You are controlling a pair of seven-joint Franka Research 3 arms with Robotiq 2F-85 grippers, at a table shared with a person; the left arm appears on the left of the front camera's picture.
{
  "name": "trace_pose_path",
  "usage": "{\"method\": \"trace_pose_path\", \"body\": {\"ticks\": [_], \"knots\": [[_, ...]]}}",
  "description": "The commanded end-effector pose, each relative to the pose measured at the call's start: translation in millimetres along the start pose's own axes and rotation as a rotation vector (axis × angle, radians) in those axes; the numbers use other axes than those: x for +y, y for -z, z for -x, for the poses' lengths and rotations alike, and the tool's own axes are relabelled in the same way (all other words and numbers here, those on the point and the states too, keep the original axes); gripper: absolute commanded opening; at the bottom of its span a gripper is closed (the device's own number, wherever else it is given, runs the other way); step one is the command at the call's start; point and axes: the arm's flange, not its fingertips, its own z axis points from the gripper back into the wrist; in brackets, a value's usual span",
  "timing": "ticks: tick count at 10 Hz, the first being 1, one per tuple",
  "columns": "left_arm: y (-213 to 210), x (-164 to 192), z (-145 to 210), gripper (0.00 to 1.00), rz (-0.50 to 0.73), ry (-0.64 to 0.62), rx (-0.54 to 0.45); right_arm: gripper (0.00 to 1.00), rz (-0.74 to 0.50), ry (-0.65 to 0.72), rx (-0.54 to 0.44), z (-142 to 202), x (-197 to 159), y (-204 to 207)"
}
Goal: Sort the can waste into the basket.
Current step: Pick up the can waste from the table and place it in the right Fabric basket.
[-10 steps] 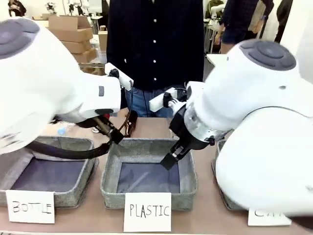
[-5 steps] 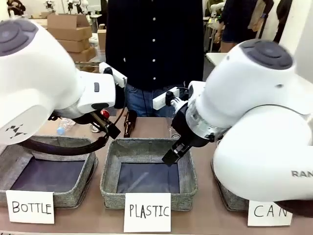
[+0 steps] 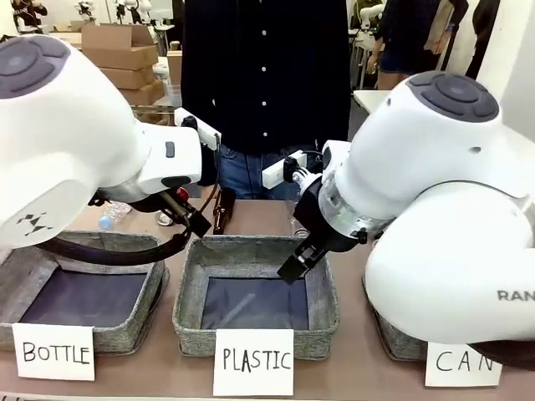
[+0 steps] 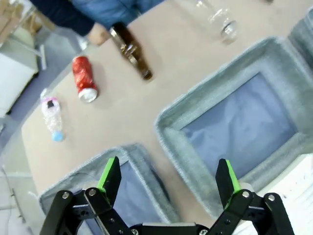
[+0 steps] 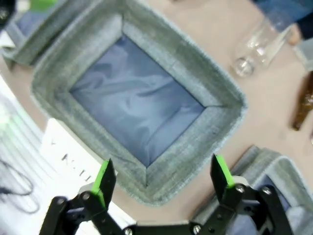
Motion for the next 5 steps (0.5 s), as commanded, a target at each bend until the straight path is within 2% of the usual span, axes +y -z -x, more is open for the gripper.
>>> {"method": "trace_pose_path", "body": {"ticks": [1,2,3,4,5], "knots": [[-76,49,-4,1.00,0.169,-0.154,-0.156,1.00,-0.034,0.264,-0.030,-5,-29,-76],[-113,87,7,1.00,0.214,-0.246,-0.177,1.00,-0.022,0.387,0.000,0,-56,-122],[-143,119,31,1.00,0.314,-0.334,-0.180,1.00,-0.085,0.472,0.034,16,-82,-161],[-179,126,64,1.00,0.469,-0.364,-0.230,1.00,-0.230,0.523,0.036,38,-97,-205],[-200,126,94,1.00,0.503,-0.378,-0.263,1.00,-0.263,0.649,0.021,58,-110,-232]]}}
